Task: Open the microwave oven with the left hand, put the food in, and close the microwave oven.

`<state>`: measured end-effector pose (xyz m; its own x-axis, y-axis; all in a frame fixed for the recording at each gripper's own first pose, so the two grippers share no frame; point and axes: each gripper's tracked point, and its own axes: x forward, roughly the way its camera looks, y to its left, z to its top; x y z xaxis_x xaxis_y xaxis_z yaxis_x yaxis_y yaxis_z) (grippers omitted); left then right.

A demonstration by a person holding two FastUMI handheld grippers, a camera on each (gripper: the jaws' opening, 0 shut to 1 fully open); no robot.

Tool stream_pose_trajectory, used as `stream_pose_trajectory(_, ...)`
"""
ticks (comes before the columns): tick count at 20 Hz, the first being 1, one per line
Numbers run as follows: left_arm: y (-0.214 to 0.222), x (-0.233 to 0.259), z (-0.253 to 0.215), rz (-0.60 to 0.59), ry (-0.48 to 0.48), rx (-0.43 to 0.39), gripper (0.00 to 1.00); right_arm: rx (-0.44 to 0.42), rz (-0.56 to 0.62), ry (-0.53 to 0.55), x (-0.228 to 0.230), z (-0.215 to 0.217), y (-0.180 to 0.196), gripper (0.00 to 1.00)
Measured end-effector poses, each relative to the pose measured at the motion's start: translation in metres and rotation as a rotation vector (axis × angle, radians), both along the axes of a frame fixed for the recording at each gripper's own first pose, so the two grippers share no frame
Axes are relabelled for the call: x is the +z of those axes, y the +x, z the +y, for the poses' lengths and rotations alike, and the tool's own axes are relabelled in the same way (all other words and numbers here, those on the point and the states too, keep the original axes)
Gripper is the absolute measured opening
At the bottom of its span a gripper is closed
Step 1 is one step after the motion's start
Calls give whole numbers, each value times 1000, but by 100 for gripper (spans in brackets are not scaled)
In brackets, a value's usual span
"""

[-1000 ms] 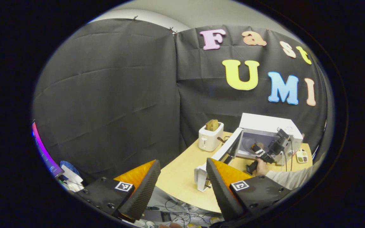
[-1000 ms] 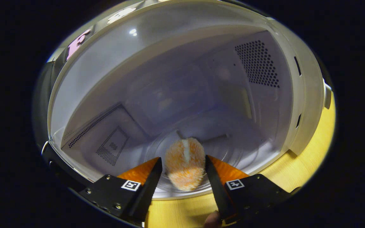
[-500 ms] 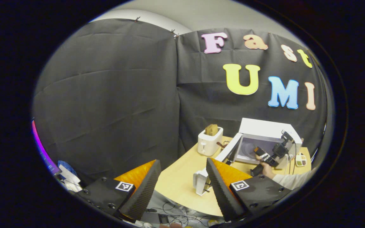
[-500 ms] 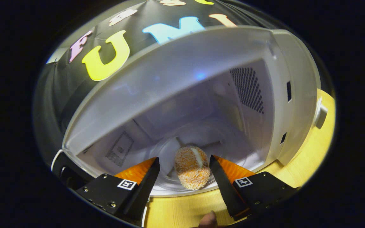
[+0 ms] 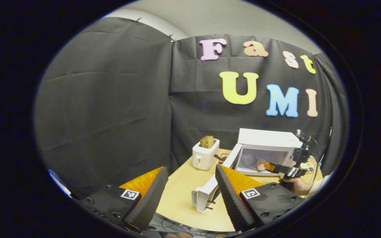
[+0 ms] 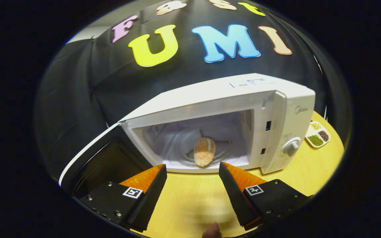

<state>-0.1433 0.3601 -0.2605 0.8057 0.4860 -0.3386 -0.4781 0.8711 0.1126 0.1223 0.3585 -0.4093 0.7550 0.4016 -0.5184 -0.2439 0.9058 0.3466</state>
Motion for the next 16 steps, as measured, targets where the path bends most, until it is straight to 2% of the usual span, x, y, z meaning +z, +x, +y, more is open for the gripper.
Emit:
stream_pose_trajectory(2, 1, -12, 21, 6, -9, -46, 95, 18, -6, -64, 12, -15, -30, 97)
stream_pose_trajectory(5, -4, -27, 61, -10, 9, -79, 95, 57, 45, -56, 28, -22, -80, 97)
stream_pose_trajectory(10, -4, -118, 106, 93, -14, -145, 96, 24, 42, -72, 69, -56, -140, 96)
stream_pose_trajectory(12, 2, -151, 112, 137, -31, -165, 94, 31, 35, -93, 86, -68, -155, 96)
stream_pose_trajectory(16, 15, -194, 94, 235, -72, -233, 96, -3, 4, -91, 117, -84, -156, 96)
